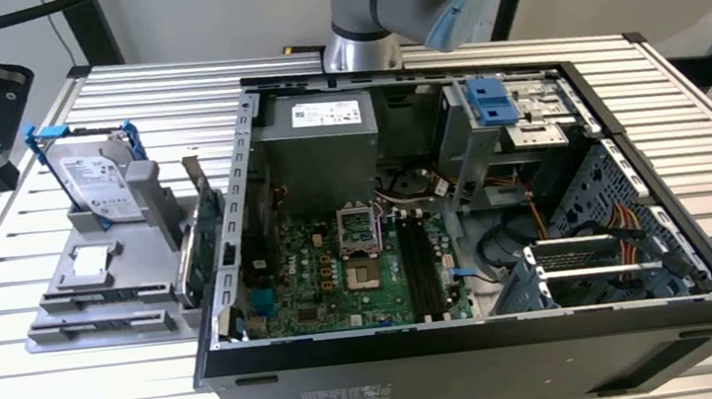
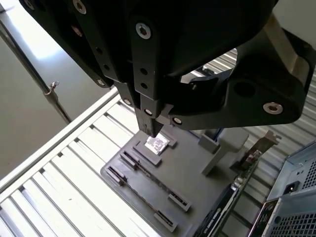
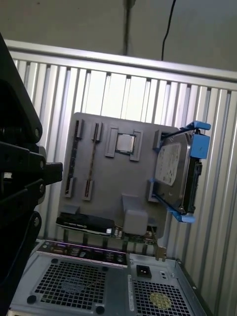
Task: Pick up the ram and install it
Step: 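Pick up the ram and move it above insertion slot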
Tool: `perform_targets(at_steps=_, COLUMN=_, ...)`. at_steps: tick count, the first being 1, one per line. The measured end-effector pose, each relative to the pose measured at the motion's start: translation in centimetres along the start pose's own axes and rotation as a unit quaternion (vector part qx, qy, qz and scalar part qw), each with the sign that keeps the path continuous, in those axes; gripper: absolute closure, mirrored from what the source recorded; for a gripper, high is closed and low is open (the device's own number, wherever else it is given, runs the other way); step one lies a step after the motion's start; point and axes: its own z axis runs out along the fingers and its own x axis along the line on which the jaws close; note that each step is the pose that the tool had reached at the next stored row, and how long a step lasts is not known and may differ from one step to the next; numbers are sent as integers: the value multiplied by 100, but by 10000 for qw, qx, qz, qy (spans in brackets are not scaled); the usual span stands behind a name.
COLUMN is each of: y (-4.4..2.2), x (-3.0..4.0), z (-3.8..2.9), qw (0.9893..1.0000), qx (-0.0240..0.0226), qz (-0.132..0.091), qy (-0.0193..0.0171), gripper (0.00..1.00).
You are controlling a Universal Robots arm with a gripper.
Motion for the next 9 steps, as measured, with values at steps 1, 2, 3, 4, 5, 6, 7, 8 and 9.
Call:
perform_targets(at_steps=1, y=0, x=0, z=-1, qw=10000, qx=-1, qz=-17, qy=1, gripper=100)
perform_targets(at_steps=2, y=0, x=1, z=-1, qw=10000, qx=-1, qz=-35, qy=2, gripper=100)
perform_targets(at_steps=3, y=1, x=1, z=-2, qw=10000, qx=-2, qz=-57, qy=3, gripper=100)
perform_targets(at_steps=4, y=1, x=2, z=-2, qw=10000, qx=-3, qz=-82, qy=4, gripper=100)
perform_targets(at_steps=5, y=1, x=2, z=-3, qw=9999, qx=-3, qz=-107, qy=5, gripper=100)
perform_targets(at_steps=6, y=1, x=3, z=-3, qw=9999, qx=-3, qz=-132, qy=7, gripper=100)
perform_targets(at_steps=7, y=2, x=3, z=-4, qw=9999, qx=-4, qz=-156, qy=8, gripper=100)
perform_targets(at_steps=8, y=2, x=3, z=-4, qw=9998, qx=-4, qz=-180, qy=9, gripper=100)
perform_targets(at_steps=9, y=2, x=4, z=-4, qw=9998, qx=-5, qz=-203, qy=11, gripper=100)
